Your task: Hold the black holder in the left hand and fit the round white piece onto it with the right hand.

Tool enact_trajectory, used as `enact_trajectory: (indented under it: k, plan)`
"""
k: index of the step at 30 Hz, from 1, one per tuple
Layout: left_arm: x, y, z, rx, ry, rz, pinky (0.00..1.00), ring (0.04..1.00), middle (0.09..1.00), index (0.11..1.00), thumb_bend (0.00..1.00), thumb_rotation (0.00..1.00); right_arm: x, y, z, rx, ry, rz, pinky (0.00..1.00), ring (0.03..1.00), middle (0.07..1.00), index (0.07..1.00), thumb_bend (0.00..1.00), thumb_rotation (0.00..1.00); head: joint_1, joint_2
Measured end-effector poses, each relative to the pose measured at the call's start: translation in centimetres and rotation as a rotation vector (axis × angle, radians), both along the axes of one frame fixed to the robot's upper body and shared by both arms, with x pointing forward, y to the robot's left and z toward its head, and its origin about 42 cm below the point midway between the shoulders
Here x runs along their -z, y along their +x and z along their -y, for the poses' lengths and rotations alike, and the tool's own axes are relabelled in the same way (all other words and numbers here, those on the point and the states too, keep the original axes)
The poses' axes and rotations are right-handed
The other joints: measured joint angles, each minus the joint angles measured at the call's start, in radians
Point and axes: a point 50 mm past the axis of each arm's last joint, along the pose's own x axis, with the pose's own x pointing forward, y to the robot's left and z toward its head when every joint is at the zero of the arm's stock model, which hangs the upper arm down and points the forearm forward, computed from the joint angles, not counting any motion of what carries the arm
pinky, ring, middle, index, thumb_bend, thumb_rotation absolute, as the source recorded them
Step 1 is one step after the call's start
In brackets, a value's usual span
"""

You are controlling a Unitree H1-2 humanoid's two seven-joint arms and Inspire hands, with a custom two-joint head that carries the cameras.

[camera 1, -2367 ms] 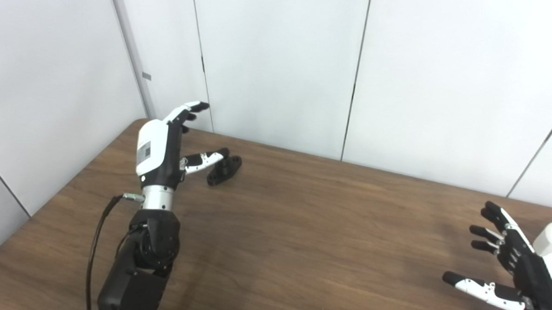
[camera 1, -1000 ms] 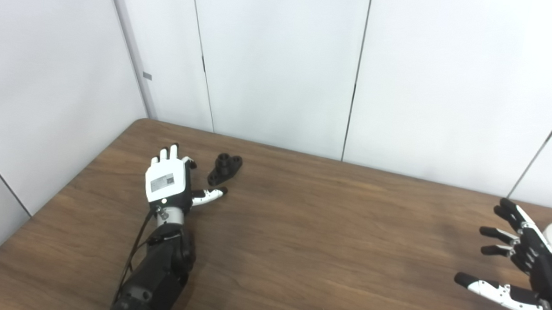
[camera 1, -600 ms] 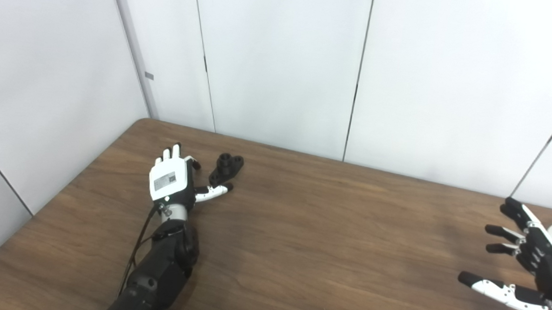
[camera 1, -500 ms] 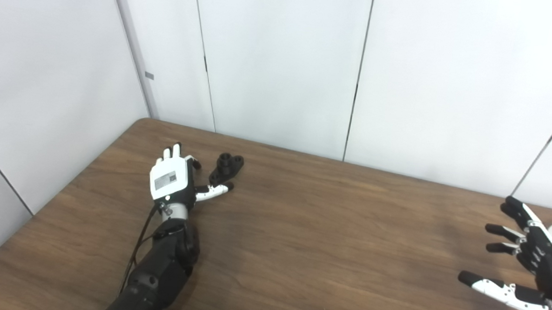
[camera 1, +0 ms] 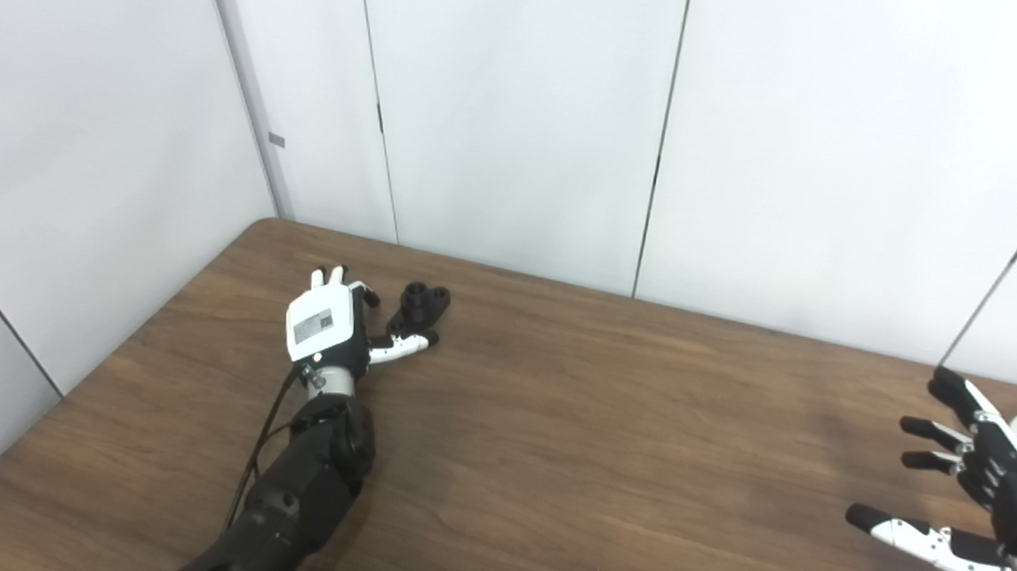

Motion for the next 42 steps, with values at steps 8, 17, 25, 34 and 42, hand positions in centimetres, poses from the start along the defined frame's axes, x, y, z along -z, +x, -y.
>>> enact_trajectory:
  k: [8, 17, 25, 34, 42]
  plan:
    - [0.1, 0.4, 0.3, 0.013, 0.001, -0.007, 0.86, 0.992, 0.95, 0.652, 0.94, 0.33, 0.0, 0.0, 0.0, 0.005, -0.009, 0.0, 0.65, 0.792, 0.922, 0.912, 0.68, 0.0, -0.006, 0.005]
    - [0.4, 0.6, -0.1, 0.041, -0.017, -0.013, 0.85, 0.986, 0.953, 0.657, 0.93, 0.26, 0.0, 0.0, 0.3, 0.013, -0.008, 0.002, 0.63, 0.783, 0.917, 0.914, 0.69, 0.0, -0.009, 0.008]
    - [0.4, 0.8, 0.1, 0.047, -0.026, -0.011, 0.83, 0.984, 0.952, 0.659, 0.92, 0.22, -0.1, 0.0, 0.3, 0.016, -0.007, 0.0, 0.66, 0.8, 0.929, 0.927, 0.67, 0.0, -0.014, 0.015]
    - [0.3, 0.9, 0.4, 0.062, -0.036, -0.001, 0.83, 0.984, 0.936, 0.569, 0.73, 0.13, -0.2, -0.1, 0.3, 0.025, -0.003, -0.013, 0.65, 0.79, 0.922, 0.919, 0.69, 0.0, -0.018, 0.025]
    - [0.6, 1.1, 0.9, 0.108, -0.012, 0.023, 0.78, 0.913, 0.846, 0.48, 0.52, 0.05, -0.3, -0.1, 0.4, 0.028, -0.002, -0.017, 0.66, 0.798, 0.927, 0.927, 0.68, 0.0, -0.017, 0.028]
